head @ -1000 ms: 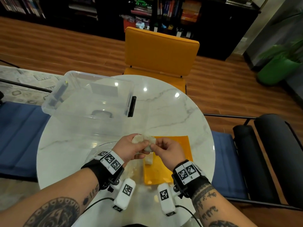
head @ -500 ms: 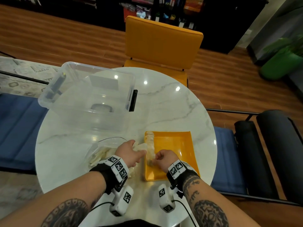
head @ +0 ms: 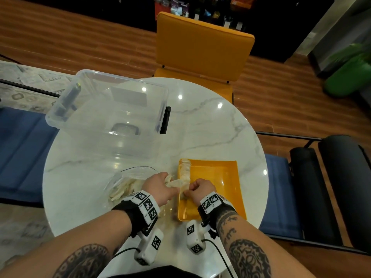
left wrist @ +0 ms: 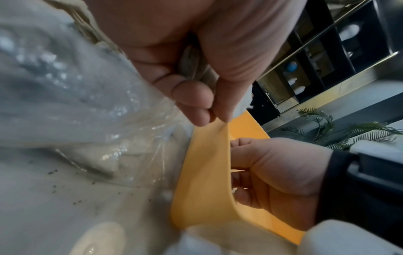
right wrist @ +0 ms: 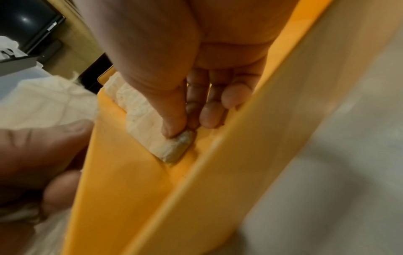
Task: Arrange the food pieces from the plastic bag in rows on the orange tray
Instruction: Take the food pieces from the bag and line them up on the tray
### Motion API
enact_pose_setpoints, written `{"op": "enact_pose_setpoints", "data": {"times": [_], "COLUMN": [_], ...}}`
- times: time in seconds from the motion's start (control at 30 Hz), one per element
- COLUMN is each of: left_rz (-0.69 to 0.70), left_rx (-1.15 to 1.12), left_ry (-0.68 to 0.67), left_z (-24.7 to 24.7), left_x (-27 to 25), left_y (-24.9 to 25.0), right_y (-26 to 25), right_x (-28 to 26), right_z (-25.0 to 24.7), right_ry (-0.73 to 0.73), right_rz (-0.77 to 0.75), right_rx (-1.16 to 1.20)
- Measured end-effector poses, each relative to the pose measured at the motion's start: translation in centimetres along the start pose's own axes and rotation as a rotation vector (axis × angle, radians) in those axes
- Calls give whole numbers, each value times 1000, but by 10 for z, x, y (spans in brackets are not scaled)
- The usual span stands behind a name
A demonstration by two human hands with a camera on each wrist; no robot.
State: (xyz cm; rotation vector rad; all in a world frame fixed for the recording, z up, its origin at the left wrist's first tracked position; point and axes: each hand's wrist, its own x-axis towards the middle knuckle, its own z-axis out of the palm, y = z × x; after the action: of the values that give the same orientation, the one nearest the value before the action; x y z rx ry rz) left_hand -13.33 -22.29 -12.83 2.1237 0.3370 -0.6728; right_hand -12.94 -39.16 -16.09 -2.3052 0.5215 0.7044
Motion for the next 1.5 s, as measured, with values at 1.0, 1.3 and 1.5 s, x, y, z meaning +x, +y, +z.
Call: {"op": "enact_pose_setpoints", "data": {"times": [1.0,1.3,1.5], "left_rz": [113,101,157], "left_rx": [-482,-26,225], "left_ry": [66,63,43], "left_z": [0,5,8], "left_x": [-24,-10,-6], "left_y": [15,-4,-5], "right_y": [-12,17,7], "right_x": [-44,-29,-22], "right_z": [-50,-25,-13], "right_ry": [108,-84,-87], "right_rz": [-398,-183,-138], "right_rx": [199,-192,-180]}}
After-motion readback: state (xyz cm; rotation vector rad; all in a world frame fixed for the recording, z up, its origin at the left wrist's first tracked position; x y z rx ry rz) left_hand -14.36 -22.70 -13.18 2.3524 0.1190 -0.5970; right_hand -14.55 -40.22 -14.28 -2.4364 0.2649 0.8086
